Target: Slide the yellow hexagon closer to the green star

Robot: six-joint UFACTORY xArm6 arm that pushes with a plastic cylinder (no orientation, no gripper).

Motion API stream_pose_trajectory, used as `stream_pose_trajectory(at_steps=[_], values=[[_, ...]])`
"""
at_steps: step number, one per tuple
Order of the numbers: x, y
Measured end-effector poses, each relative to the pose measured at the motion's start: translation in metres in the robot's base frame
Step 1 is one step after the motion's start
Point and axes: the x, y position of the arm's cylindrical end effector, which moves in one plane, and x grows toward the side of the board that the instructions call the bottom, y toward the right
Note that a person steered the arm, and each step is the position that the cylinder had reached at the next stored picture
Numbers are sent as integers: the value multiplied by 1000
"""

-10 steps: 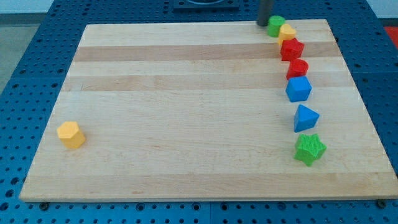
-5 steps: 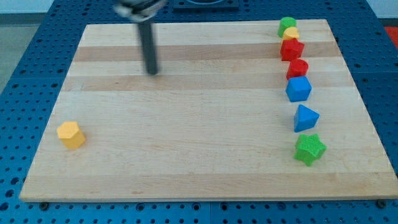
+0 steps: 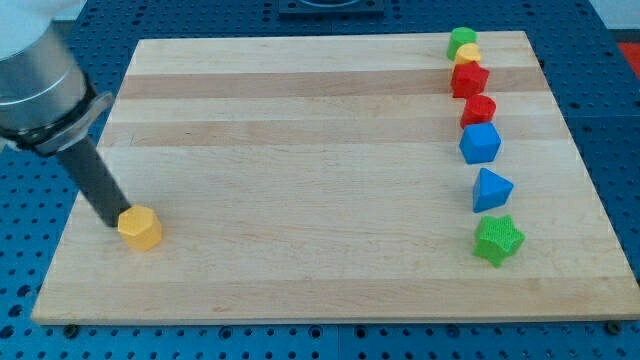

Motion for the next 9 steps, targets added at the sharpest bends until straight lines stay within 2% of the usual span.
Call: stream_pose_trajectory(at_steps=[1, 3, 5, 6, 7, 8, 9], values=[[26, 43], [28, 204], [50, 195], [57, 277], [57, 271], [75, 258], [93, 273]])
